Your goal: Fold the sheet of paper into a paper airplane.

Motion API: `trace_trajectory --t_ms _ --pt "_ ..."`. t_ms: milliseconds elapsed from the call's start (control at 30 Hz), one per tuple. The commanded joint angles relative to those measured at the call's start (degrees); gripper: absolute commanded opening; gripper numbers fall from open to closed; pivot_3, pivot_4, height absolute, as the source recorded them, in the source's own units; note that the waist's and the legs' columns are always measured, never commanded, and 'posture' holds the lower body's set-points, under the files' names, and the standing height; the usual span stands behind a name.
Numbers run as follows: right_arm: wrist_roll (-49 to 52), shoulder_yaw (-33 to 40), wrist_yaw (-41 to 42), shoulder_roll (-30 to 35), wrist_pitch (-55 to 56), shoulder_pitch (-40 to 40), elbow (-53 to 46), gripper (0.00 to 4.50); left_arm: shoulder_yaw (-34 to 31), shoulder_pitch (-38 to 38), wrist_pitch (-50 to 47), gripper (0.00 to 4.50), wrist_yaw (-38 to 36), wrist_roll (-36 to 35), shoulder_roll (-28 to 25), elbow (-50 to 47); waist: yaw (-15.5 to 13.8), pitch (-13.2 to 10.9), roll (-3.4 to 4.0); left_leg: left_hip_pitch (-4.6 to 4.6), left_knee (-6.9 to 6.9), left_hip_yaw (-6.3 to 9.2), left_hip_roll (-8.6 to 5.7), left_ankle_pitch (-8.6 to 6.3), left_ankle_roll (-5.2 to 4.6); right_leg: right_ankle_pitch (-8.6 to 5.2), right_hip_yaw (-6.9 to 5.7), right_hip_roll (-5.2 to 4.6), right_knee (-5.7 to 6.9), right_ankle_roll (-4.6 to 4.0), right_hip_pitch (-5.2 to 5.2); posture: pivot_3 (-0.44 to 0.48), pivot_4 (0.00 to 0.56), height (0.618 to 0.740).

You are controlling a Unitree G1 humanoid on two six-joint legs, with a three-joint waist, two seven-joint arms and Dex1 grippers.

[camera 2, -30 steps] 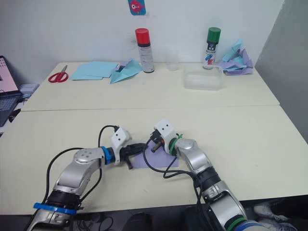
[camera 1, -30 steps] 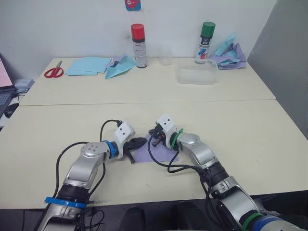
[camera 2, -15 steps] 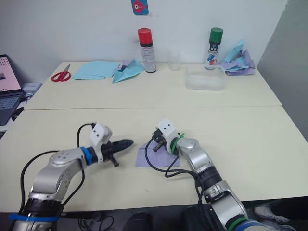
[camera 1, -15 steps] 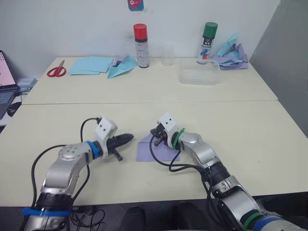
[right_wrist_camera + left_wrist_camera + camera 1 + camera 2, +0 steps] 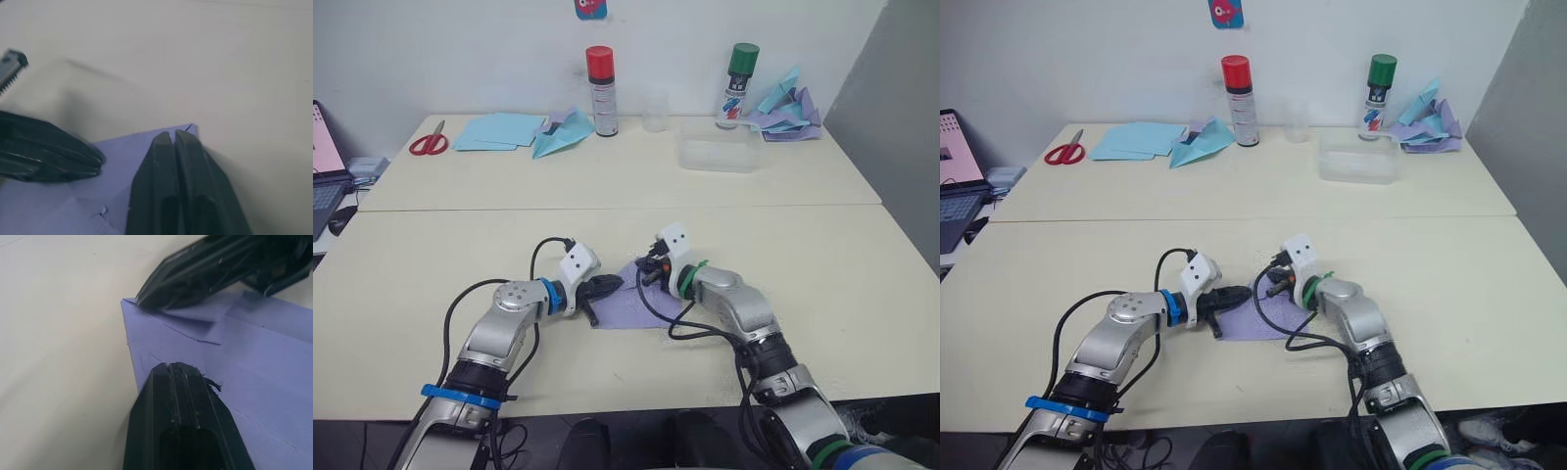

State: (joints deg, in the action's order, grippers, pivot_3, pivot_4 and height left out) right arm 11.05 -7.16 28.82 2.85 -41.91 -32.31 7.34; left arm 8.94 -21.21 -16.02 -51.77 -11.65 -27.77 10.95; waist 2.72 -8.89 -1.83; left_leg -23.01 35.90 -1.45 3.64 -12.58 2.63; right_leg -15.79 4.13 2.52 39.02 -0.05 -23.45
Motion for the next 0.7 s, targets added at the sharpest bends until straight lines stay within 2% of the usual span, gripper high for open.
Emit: trace_trajectory --t_ms 33,167,267,333,433,567,700 --pt "7.4 5.0 1.9 3.3 -10.6 -0.8 -11.8 1.27 1.7 0.7 -0.2 0.0 -0.6 1.5 0.7 2.9 -0.2 0.0 0.0 0.0 0.0 0.01 0.0 0.0 0.0 0.0 -0.01 0.0 -0.02 0.0 0.01 0.0 0.15 0.74" --pt "13.5 11.7 2.2 10.9 -24.0 -1.2 -19.0 2.77 2.1 0.0 0.8 0.0 -0.8 2.0 1.3 4.0 -0.6 0.0 0.0 0.0 0.01 -0.01 -0.03 0.0 0.0 -0.01 0.0 -0.04 -0.05 0.01 0.05 0.0 0.15 0.74" --pt "17.4 16.8 0.5 12.2 -35.7 -1.1 -20.5 3.79 2.3 0.0 1.5 0.0 -1.1 2.4 1.4 4.4 -0.6 0.0 0.0 0.02 0.01 -0.04 -0.04 0.0 0.0 -0.01 0.03 -0.14 -0.05 0.01 0.06 0.0 0.15 0.74" --pt "18.7 20.9 -1.0 10.8 -43.0 -1.0 -20.5 3.79 2.4 0.1 1.7 0.0 -1.1 2.5 1.6 4.5 -0.6 0.0 0.01 0.04 0.0 -0.05 -0.05 0.0 0.0 -0.01 0.02 -0.15 -0.04 0.01 0.06 0.0 0.15 0.74" --pt "24.7 29.5 -5.9 6.4 -50.4 -0.1 -15.6 3.79 2.5 0.3 1.8 0.0 -1.1 2.7 1.8 4.2 -0.5 0.0 0.03 0.05 -0.02 0.0 -0.04 0.0 0.0 -0.01 -0.03 -0.02 -0.03 0.01 0.06 0.0 0.15 0.74" --pt "33.2 31.8 -13.6 6.2 -50.6 0.5 -11.0 3.79 2.5 0.6 1.6 0.0 -1.0 2.8 2.1 3.3 -0.4 0.0 0.06 0.03 -0.05 -0.03 -0.05 0.0 -0.01 -0.01 0.0 0.0 -0.05 0.01 0.05 0.0 0.15 0.74" --pt "38.7 30.5 -21.1 6.3 -50.6 1.2 -7.5 3.79 2.5 1.1 1.5 0.0 -0.8 2.8 2.2 2.6 -0.2 0.0 0.05 0.02 -0.05 -0.07 -0.06 0.0 -0.01 -0.02 0.06 0.0 -0.08 0.02 0.05 0.0 0.15 0.74"
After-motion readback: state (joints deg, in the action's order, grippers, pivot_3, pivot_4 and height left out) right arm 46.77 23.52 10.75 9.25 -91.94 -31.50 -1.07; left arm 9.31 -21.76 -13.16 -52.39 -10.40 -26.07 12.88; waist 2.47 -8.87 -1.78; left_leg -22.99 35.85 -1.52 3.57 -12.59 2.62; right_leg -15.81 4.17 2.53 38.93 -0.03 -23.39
